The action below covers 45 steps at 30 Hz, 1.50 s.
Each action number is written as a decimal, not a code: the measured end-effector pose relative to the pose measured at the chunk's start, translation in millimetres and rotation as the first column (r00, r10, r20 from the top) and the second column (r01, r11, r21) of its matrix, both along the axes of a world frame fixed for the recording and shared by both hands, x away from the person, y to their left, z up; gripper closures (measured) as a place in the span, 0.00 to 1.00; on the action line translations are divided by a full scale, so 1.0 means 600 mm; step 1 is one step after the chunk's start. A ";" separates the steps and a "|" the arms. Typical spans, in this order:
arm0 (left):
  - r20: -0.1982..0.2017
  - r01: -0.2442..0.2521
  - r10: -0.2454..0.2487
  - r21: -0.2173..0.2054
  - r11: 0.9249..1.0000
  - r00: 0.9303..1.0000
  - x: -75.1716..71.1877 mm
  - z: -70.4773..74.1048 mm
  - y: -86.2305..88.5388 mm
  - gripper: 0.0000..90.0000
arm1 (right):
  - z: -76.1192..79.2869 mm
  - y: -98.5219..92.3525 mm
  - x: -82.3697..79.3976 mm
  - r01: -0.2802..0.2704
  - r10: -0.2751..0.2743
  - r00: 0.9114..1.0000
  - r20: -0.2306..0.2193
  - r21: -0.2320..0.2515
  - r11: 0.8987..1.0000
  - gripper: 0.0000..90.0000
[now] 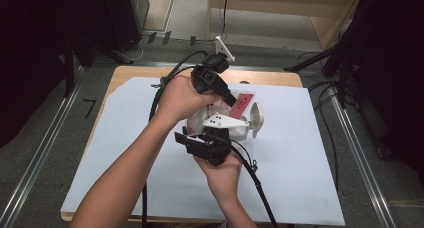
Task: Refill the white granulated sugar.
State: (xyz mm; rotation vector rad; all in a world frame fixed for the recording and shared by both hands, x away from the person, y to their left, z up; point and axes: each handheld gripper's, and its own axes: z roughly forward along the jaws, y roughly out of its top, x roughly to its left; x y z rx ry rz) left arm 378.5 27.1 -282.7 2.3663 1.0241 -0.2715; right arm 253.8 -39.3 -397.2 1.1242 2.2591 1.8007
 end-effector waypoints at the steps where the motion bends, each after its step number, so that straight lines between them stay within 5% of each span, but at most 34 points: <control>1: 0.000 0.000 0.000 0.001 1.000 1.000 0.000 0.000 0.000 0.91 | 0.000 0.000 0.000 0.001 -0.001 1.000 -0.001 0.002 1.000 0.72; 26: 0.026 -0.002 0.002 0.011 1.000 1.000 0.000 0.004 -0.007 0.91 | 0.001 -0.004 0.006 -0.011 0.011 1.000 -0.008 0.010 1.000 0.68; 31: 0.043 -0.001 0.000 0.024 1.000 0.999 -0.008 0.009 -0.008 0.94 | -0.002 -0.006 0.006 -0.006 0.006 1.000 -0.012 0.045 0.999 0.71; 45: 0.014 -0.027 0.027 0.008 1.000 1.000 0.001 0.002 0.002 0.97 | -0.014 -0.006 0.007 -0.006 0.007 1.000 -0.018 0.044 0.999 0.72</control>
